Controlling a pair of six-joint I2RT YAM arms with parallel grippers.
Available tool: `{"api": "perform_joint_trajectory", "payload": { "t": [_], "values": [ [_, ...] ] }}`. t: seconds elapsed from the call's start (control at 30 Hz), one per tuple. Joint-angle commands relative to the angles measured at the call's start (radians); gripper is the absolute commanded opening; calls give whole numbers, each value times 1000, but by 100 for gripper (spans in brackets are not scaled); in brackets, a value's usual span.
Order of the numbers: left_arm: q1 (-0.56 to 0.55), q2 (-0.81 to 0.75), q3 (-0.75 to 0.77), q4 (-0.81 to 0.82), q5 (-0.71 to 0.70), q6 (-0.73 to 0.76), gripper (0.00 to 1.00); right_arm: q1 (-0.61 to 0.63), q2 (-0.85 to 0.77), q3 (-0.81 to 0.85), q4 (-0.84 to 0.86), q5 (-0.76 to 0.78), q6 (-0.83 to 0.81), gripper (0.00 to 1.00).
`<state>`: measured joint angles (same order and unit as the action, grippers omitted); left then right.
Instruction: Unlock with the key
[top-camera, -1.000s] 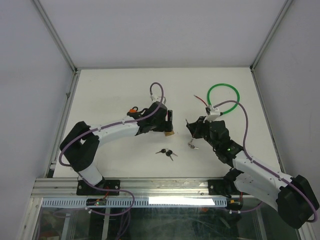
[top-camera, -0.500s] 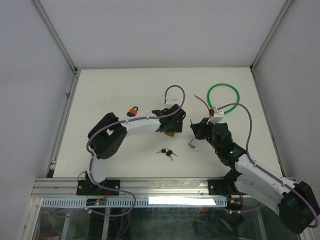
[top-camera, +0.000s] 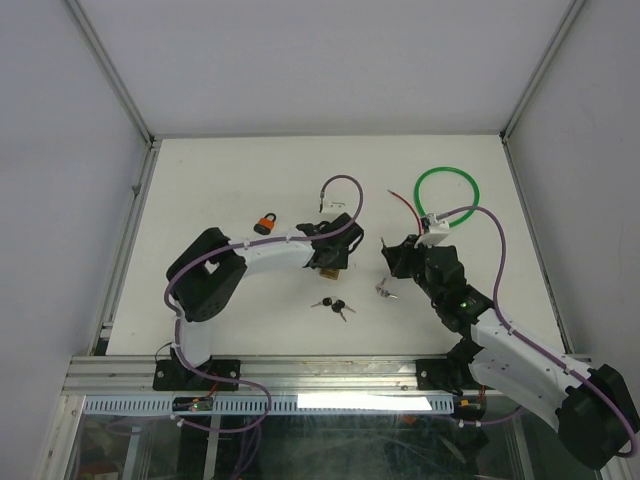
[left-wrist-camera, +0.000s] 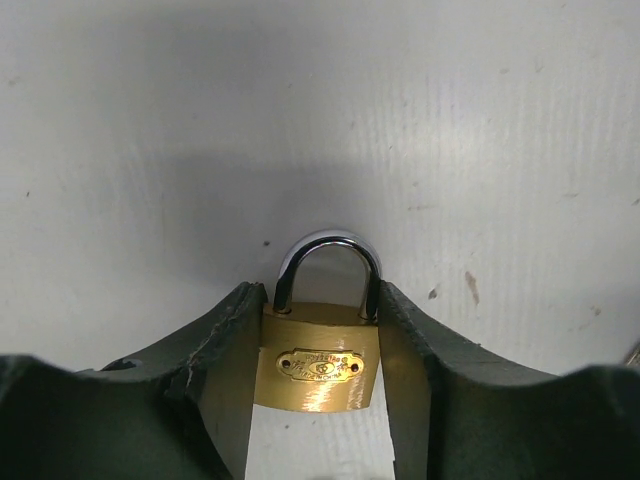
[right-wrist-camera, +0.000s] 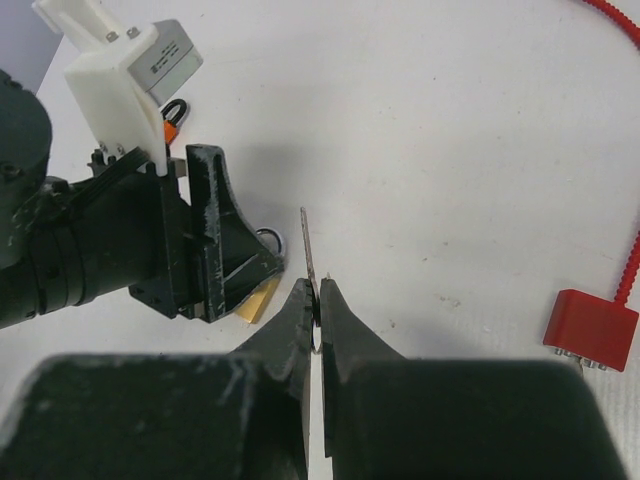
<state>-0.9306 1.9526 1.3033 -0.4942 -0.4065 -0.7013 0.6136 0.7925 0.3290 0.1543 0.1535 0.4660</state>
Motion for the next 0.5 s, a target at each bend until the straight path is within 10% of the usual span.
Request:
{"api": "perform_joint_trajectory", "payload": {
  "t": [0.0, 0.47],
  "values": [
    [-3, -95, -92, -84, 26, -15, 42, -5, 0, 4, 36, 6, 0, 0],
    [32, -172, -137, -169, 146, 21, 65, -5, 3, 9, 38, -36, 11, 0]
  ]
}}
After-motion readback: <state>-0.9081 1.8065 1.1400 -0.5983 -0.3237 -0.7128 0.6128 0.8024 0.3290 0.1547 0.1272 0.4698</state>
